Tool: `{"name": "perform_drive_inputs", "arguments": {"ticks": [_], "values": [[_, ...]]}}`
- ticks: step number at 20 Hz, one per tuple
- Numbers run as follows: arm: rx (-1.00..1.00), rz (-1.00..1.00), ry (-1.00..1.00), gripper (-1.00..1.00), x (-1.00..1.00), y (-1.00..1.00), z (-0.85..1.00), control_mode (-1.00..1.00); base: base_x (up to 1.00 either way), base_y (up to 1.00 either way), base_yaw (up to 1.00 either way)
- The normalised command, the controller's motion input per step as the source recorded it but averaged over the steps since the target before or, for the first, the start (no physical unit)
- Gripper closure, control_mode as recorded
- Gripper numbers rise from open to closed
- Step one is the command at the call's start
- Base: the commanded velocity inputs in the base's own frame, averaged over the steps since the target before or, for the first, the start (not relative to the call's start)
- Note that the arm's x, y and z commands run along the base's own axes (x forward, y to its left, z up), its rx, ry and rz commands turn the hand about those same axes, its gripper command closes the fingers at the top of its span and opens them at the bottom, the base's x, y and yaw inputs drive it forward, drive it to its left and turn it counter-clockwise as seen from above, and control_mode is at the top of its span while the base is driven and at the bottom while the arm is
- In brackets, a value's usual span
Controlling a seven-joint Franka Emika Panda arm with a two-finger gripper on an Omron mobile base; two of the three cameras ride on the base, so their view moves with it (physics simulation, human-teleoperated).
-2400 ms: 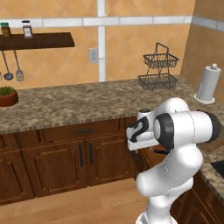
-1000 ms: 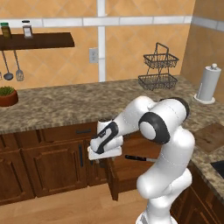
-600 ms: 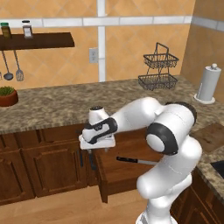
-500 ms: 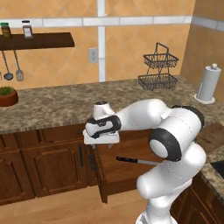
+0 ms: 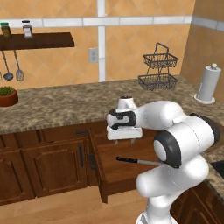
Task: Pick up the knife from the drawer and place it on the cutting board. Then place the meat from the plate to the cutting board.
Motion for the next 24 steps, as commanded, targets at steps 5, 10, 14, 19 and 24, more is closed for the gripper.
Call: {"name": "perform_drive_inputs", "arguments": {"ticks": [5, 10, 14, 19, 24], "values": [[-0.07, 0.5, 0.26, -1.0, 0.29, -0.56, -0.92, -1.0, 0.0, 0.0, 0.0], [-0.02, 0.13, 0.03, -1.0, 0.36, 0.12, -0.71, -1.0, 0.0, 0.0, 0.0], [-0.01, 0.05, 0.01, -1.0, 0.32, 0.1, -0.84, -1.0, 0.0, 0.0, 0.0], [0.0, 0.09, 0.0, -1.0, 0.45, -0.13, -0.46, -1.0, 0.0, 0.0, 0.0], [-0.01, 0.09, 0.0, -1.0, 0.21, -0.03, -0.41, -1.0, 0.0, 0.0, 0.0]]}}
